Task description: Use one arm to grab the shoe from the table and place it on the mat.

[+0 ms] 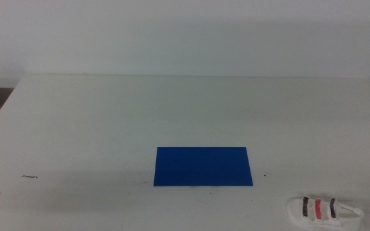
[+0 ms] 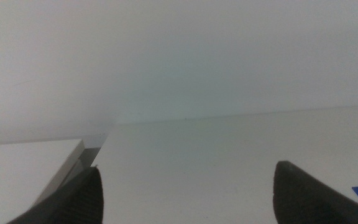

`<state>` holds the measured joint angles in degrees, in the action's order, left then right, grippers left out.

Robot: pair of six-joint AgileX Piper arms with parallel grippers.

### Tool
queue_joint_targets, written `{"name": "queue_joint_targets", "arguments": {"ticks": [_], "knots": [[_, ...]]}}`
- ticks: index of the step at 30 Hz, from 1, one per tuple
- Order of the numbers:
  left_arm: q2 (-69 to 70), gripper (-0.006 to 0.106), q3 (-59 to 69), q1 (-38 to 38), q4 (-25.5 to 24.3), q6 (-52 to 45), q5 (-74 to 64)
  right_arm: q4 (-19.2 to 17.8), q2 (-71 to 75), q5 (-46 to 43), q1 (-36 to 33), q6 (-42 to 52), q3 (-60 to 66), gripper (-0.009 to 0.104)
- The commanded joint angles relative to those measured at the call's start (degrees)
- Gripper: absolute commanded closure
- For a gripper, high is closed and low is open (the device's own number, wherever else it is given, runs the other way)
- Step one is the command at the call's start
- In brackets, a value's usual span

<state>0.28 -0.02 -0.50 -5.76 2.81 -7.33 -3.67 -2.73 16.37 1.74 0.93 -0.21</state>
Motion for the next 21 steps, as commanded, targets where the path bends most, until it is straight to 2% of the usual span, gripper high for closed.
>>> {"name": "queue_joint_targets", "arguments": {"ticks": [1,8,10,12,13,15,18,21], "knots": [[-0.3,0.007,0.0,0.0,0.2,0.1,0.7,-0.4,-0.3,3.3,0.5,0.4,-1.2,0.016],[-0.3,0.007,0.0,0.0,0.2,0.1,0.7,-1.0,-13.0,13.4,0.1,0.2,-22.3,0.016],[-0.3,0.007,0.0,0.0,0.2,0.1,0.7,-0.8,-18.7,16.6,-1.0,-0.6,-27.7,0.016],[-0.3,0.007,0.0,0.0,0.2,0.1,0.7,-2.3,-25.5,21.1,-3.6,-0.9,-33.2,0.016],[-0.3,0.007,0.0,0.0,0.2,0.1,0.7,-3.4,-28.6,23.5,-5.0,1.1,-35.9,0.016],[-0.3,0.007,0.0,0.0,0.2,0.1,0.7,-4.5,-36.9,32.0,-8.9,12.0,-41.4,0.016],[-0.3,0.007,0.0,0.0,0.2,0.1,0.7,-3.5,-49.3,43.3,-15.6,24.8,-48.0,0.016],[-0.3,0.007,0.0,0.0,0.2,0.1,0.7,-3.0,-58.9,50.1,-20.9,36.2,-52.3,0.016]]}}
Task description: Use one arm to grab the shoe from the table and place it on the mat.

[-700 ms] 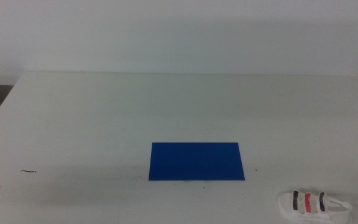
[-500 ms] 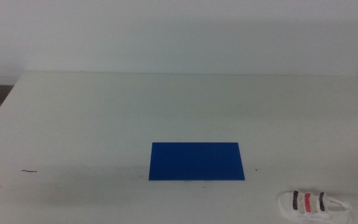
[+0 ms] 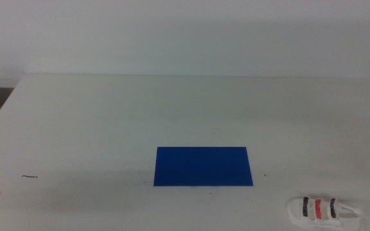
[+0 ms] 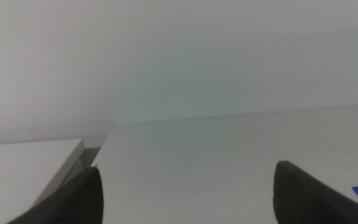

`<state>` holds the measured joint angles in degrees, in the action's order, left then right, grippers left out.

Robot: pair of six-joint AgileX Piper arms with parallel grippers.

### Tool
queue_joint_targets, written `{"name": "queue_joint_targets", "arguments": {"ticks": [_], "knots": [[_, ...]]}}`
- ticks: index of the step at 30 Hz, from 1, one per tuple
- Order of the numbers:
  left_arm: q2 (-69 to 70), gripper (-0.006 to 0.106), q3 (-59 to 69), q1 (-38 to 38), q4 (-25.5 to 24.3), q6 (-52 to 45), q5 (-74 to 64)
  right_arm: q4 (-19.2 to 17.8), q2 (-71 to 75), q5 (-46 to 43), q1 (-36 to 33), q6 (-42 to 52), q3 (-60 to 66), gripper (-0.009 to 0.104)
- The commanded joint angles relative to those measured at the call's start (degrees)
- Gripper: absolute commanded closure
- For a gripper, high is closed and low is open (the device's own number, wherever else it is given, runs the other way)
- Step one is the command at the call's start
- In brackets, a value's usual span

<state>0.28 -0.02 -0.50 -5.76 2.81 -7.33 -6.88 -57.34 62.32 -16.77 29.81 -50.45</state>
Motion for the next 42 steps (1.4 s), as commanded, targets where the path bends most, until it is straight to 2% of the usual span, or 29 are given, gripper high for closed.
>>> {"name": "queue_joint_targets", "arguments": {"ticks": [1,6,14,20,23,26,28,30,34,42], "knots": [[-0.3,0.007,0.0,0.0,0.2,0.1,0.7,0.7,-6.7,4.4,-3.1,9.7,-3.2,0.016],[-0.3,0.007,0.0,0.0,0.2,0.1,0.7,4.1,-17.0,3.6,-3.3,10.1,-4.8,0.016],[-0.3,0.007,0.0,0.0,0.2,0.1,0.7,4.0,-24.5,-3.9,-4.5,11.3,-2.8,0.016],[-0.3,0.007,0.0,0.0,0.2,0.1,0.7,1.7,-29.7,-10.8,-4.5,15.2,0.9,0.020],[-0.3,0.007,0.0,0.0,0.2,0.1,0.7,0.9,-31.8,-14.6,-4.3,16.5,3.1,0.031],[-0.3,0.007,0.0,0.0,0.2,0.1,0.7,0.8,-33.7,-15.6,-4.2,16.5,4.2,0.057],[-0.3,0.007,0.0,0.0,0.2,0.1,0.7,0.7,-34.4,-15.2,-4.2,16.5,4.1,0.079],[-0.3,0.007,0.0,0.0,0.2,0.1,0.7,0.0,-34.2,-13.7,-5.2,16.3,2.6,0.093],[-0.3,0.007,0.0,0.0,0.2,0.1,0.7,-2.0,-33.8,-7.3,-9.9,15.1,-7.4,0.097],[-0.3,0.007,0.0,0.0,0.2,0.1,0.7,-3.5,-47.6,-6.4,-17.4,16.7,-29.7,0.097]]}}
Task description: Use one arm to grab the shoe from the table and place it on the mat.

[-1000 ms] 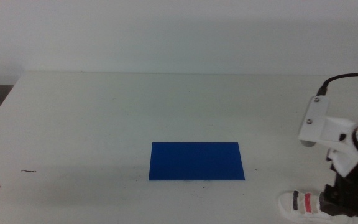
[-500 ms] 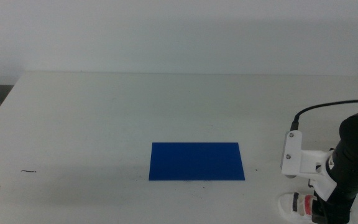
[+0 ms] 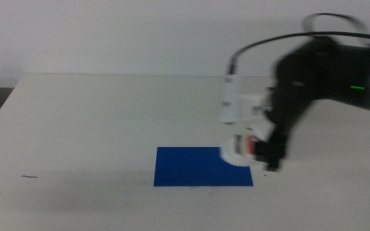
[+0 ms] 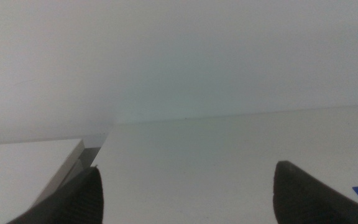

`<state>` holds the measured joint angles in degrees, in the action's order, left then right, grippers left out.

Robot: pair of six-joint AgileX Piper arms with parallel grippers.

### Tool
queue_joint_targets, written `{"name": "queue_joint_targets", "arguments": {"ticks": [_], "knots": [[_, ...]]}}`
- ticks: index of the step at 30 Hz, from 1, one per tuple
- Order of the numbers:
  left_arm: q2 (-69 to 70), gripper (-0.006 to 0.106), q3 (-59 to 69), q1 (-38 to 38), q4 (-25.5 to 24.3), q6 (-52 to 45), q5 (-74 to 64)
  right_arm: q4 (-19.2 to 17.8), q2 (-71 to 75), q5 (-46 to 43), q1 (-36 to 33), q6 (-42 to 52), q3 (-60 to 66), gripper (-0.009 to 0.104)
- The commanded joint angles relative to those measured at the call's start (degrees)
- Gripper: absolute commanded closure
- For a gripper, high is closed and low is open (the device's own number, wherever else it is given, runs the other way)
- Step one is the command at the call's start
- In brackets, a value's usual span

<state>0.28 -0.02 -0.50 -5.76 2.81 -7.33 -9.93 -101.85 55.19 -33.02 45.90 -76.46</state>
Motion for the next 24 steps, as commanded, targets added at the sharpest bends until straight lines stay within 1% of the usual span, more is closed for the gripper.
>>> {"name": "queue_joint_targets", "arguments": {"ticks": [1,4,8,11,15,20,22,24], "knots": [[-0.3,0.007,0.0,0.0,0.2,0.1,0.7,-0.4,-5.4,0.7,-1.9,0.6,-6.4,0.097],[-0.3,0.007,0.0,0.0,0.2,0.1,0.7,0.0,-10.9,0.7,-3.6,0.6,-13.2,0.097],[-0.3,0.007,0.0,0.0,0.2,0.1,0.7,0.2,-15.8,0.7,-5.2,0.6,-18.2,0.097],[-0.3,0.007,0.0,0.0,0.2,0.1,0.7,1.0,-17.5,0.0,-5.9,1.1,-19.0,0.097],[-0.3,0.007,0.0,0.0,0.2,0.1,0.7,3.3,-18.7,-1.0,-6.7,3.3,-19.0,0.097],[-0.3,0.007,0.0,0.0,0.2,0.1,0.7,4.2,-20.0,-0.8,-6.9,2.4,-19.0,0.096],[-0.3,0.007,0.0,0.0,0.2,0.1,0.7,4.2,-20.5,-0.8,-6.9,1.9,-19.0,0.092],[-0.3,0.007,0.0,0.0,0.2,0.1,0.7,4.2,-20.8,-1.0,-6.9,1.9,-19.0,0.083]]}}
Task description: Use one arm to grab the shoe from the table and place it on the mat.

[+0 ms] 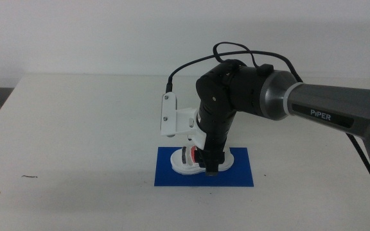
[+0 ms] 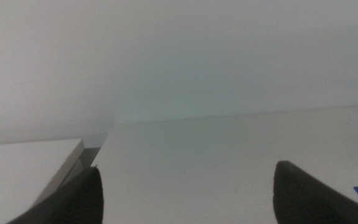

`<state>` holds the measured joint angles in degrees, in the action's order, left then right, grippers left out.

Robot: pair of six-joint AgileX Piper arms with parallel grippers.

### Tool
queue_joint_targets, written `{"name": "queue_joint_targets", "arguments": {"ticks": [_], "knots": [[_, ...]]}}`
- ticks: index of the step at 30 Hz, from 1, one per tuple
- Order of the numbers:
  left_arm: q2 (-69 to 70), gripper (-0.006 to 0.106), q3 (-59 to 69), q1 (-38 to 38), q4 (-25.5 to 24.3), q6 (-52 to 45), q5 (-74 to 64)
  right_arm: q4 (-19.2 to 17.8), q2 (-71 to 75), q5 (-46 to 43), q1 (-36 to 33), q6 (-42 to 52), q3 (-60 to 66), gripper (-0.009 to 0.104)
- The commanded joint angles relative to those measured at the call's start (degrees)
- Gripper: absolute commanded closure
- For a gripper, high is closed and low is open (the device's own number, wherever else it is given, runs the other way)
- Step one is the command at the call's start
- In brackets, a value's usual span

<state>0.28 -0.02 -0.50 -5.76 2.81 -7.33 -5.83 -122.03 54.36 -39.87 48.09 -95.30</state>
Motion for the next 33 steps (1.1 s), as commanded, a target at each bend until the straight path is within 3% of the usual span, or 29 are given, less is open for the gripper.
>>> {"name": "queue_joint_targets", "arguments": {"ticks": [1,4,8,13,17,25,30,33], "knots": [[-0.3,0.007,0.0,0.0,0.2,0.1,0.7,0.1,-0.6,-0.3,-0.1,-0.3,-0.1,0.076],[-0.3,0.007,0.0,0.0,0.2,0.1,0.7,0.2,0.9,-0.4,-0.1,-2.3,-0.1,0.042],[-0.3,0.007,0.0,0.0,0.2,0.1,0.7,-0.9,8.9,-2.8,0.5,-13.4,3.2,0.024],[-0.3,0.007,0.0,0.0,0.2,0.1,0.7,-7.1,29.7,-8.4,5.6,-42.9,17.9,0.024],[-0.3,0.007,0.0,0.0,0.2,0.1,0.7,-7.4,48.3,-18.4,13.9,-59.1,35.7,0.026],[-0.3,0.007,0.0,0.0,0.2,0.1,0.7,-5.8,76.9,-27.6,29.4,-58.6,62.6,0.030],[-0.3,0.007,0.0,0.0,0.2,0.1,0.7,-8.0,89.3,-29.9,30.7,-58.6,73.0,0.030],[-0.3,0.007,0.0,0.0,0.2,0.1,0.7,-5.2,97.4,-33.5,30.8,-58.5,78.3,0.030]]}}
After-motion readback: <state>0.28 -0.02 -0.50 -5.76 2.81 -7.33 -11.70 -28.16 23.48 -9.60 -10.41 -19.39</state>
